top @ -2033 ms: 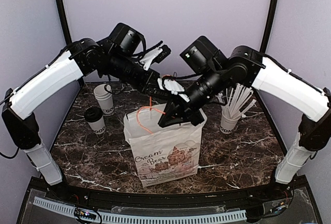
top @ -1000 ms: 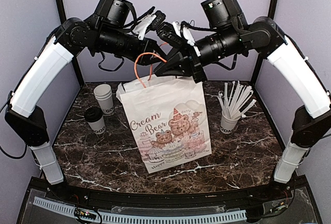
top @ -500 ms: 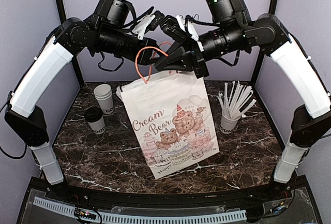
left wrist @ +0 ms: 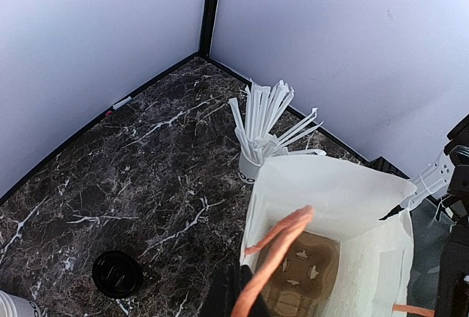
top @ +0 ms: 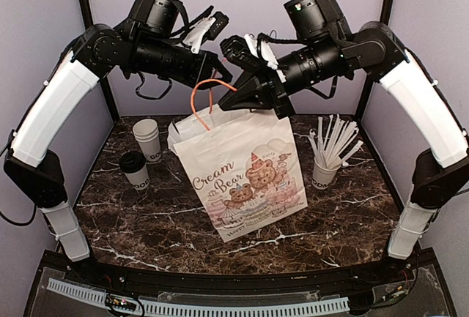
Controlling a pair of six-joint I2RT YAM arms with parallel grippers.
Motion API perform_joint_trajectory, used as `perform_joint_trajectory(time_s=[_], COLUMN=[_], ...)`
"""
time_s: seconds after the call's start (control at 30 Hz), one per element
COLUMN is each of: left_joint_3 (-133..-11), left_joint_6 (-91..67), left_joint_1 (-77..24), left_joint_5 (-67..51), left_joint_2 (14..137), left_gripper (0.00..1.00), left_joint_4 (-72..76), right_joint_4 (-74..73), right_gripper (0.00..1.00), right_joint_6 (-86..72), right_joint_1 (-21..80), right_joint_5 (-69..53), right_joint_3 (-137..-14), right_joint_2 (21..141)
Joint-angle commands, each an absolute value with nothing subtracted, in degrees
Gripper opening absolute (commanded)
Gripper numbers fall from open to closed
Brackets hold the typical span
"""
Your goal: Pack the takeout coffee
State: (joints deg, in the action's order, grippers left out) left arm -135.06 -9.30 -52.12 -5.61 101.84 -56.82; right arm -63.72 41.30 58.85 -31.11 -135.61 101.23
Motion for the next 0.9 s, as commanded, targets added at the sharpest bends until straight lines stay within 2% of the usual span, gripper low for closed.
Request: perform_joint_trajectory(time_s=[0.0, 0.87], left_joint_3=[-136.2, -136.1], left_joint_6=[-9.3, -9.1], left_joint_1=[-51.9, -51.9], left_joint_5=[-4.2, -2.1], left_joint_2=[98.2, 97.7], left_gripper=[0.00, 0.00], left_joint_4=[-56.3, -59.2], right_joint_4=[-62.9, -62.5], right_gripper=[0.00, 0.00], right_joint_6=[42.4, 42.8], right_joint_1=[59.6, 61.0], right_joint_5=[-30.9, -28.6], right_joint_3=[-134.6, -133.7], right_joint_2=[100.3, 101.8])
